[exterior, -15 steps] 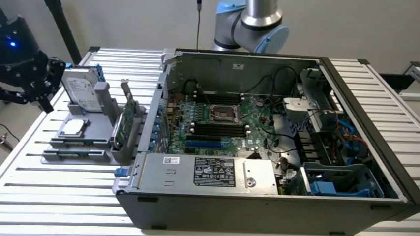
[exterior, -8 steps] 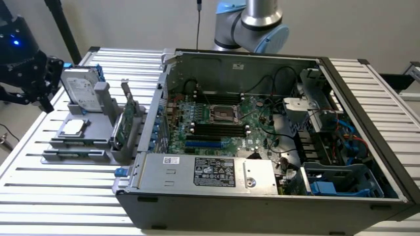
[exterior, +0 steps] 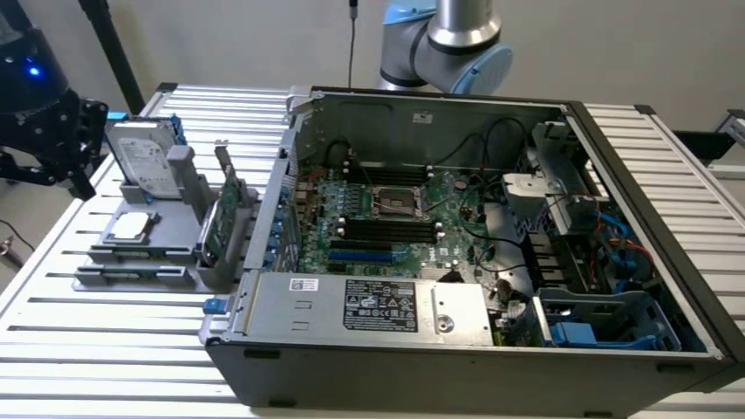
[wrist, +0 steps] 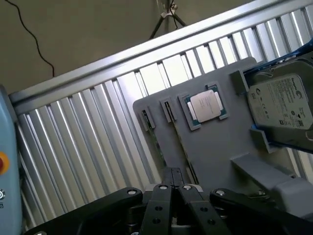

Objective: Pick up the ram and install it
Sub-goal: 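Pick up the ram and move it above insertion slot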

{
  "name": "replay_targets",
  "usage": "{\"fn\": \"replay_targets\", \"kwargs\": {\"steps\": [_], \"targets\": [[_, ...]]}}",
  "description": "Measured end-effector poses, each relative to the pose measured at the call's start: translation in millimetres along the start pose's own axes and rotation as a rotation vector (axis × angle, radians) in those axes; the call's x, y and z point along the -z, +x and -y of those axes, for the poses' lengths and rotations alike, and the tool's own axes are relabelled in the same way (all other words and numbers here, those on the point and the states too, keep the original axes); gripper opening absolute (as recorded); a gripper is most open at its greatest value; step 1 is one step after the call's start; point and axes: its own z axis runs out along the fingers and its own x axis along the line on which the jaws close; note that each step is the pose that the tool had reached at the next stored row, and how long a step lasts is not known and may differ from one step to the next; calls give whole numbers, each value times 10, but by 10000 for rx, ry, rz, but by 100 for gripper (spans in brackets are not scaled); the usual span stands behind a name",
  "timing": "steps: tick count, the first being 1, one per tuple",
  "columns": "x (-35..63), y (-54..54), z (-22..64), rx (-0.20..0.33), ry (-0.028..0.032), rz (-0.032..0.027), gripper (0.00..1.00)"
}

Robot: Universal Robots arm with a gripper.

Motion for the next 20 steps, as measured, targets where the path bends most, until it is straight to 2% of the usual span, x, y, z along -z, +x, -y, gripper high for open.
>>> {"fn": "replay_targets", "kwargs": {"steps": [6,14,20], "targets": [[-7,1,1,974,30,-29,11],[-83,46,30,1430,44,-41,11],[-176,43,44,2070,64,-60,11]]}}
